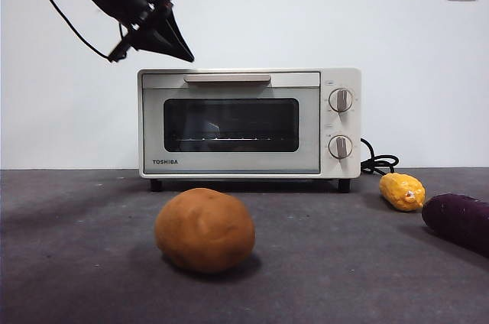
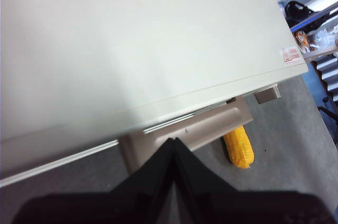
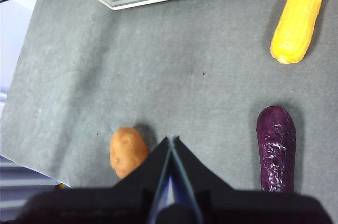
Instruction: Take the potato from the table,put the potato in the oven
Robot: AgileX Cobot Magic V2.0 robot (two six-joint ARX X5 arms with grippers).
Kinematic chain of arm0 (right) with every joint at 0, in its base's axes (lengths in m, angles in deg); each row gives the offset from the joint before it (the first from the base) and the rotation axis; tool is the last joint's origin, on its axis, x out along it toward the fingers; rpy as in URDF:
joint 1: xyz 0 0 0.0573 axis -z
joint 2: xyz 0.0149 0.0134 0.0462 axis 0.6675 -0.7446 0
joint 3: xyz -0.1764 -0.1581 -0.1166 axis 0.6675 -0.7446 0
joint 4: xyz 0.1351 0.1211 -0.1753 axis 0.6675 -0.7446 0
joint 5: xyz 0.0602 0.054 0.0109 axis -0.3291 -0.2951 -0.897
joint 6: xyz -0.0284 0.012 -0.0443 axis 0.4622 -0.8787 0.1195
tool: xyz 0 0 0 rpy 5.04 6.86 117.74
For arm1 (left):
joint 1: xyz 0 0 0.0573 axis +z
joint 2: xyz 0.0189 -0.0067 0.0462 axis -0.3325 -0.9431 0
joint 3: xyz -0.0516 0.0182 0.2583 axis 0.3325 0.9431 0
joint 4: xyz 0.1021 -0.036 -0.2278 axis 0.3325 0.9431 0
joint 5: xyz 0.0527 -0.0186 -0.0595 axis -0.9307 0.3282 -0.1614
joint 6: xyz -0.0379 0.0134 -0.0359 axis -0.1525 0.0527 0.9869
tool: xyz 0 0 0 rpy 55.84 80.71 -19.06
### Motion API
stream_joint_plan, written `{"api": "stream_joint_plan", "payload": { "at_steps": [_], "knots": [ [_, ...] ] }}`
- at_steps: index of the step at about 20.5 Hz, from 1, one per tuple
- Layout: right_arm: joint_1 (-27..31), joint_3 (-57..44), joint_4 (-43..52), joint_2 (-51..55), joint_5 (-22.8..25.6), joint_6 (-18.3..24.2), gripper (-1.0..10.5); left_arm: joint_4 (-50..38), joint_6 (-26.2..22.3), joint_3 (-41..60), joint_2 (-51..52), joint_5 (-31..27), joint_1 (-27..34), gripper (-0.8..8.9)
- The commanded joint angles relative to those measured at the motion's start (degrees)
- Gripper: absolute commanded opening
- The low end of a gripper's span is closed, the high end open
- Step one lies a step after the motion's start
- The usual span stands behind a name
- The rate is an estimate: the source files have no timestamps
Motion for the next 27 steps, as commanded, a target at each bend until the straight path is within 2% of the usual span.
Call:
{"api": "stream_joint_plan", "payload": {
  "at_steps": [1,9,13,19,24,27],
  "knots": [
    [-0.02,0.26,0.07,-0.11,-0.15,0.39,0.0,-0.59,0.24,-1.16,-2.34,-0.24,-0.96,-0.06],
    [-0.02,0.26,-0.2,-0.11,-0.15,-0.07,0.0,1.25,-1.97,-1.18,-4.02,-3.96,-2.47,-0.06],
    [-0.02,0.26,-2.43,-0.11,-0.13,0.0,0.0,4.98,-4.85,-1.18,-4.02,-6.03,-2.47,-0.06],
    [-0.02,0.26,-7.91,0.0,-0.11,2.71,0.0,11.45,-8.44,-1.18,-4.02,-9.07,-2.6,-0.06],
    [-0.02,0.26,-13.57,1.57,-0.09,6.78,0.0,15.54,-8.9,-1.18,-4.02,-14.91,-3.26,-0.06],
    [-0.02,0.26,-15.54,5.68,-0.11,6.86,0.0,16.63,-8.87,-1.18,-4.02,-19.08,-4.17,-0.06]
  ]
}}
